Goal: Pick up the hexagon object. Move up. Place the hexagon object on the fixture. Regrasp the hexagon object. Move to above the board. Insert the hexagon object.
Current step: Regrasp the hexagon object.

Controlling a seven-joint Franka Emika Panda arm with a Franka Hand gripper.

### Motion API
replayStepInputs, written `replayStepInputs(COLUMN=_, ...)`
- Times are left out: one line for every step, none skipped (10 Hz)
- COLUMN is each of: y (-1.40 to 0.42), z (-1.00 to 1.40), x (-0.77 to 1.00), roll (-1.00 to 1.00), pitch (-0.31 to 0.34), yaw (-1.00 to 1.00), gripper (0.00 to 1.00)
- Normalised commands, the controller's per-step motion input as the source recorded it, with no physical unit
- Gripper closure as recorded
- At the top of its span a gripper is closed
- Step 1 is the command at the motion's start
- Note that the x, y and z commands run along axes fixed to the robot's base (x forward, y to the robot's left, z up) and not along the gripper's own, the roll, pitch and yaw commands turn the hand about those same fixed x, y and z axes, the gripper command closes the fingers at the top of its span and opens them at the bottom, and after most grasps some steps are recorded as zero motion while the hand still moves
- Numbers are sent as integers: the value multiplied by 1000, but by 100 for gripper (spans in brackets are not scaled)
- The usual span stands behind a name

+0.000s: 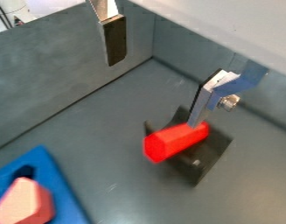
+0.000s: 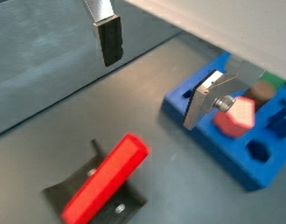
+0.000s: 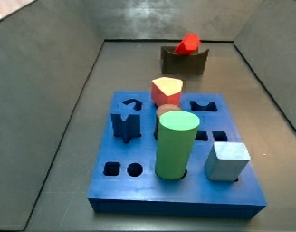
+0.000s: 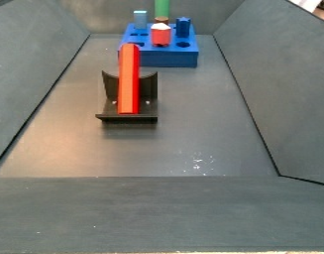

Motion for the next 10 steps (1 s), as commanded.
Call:
replayStepInputs(y=-15, z=7, x=1, roll=1000, pitch=18, yaw=40, gripper=0)
replayStepInputs(y=-17, z=7, x=11, roll=1000, pitch=27, yaw=42, gripper=0)
replayStepInputs(y=-21, z=-1, x=27, roll=1000, pitch=32, yaw=44, gripper=0)
replayStepInputs(y=-23, z=-7, x=38, roll=1000, pitch=41, yaw=46, gripper=0)
replayStepInputs(y=-29, z=-4, x=51, roll=1000, pitch=56, yaw=50, gripper=0)
replayStepInputs(y=-29, z=-6, x=65, roll=1000, pitch=69, yaw=54, gripper=0)
replayStepInputs(y=-33, z=0, x=83, roll=1000, pitch=91, yaw=63, gripper=0)
replayStepInputs(y=-40, z=-2, x=95, roll=1000, pitch=113, yaw=73, gripper=0)
replayStepInputs(y=-43, z=-8, x=107, roll=1000, pitch=145, yaw=90, gripper=0)
replayStepInputs(y=-48, z=-8, x=118, roll=1000, pitch=169, yaw=111, gripper=0)
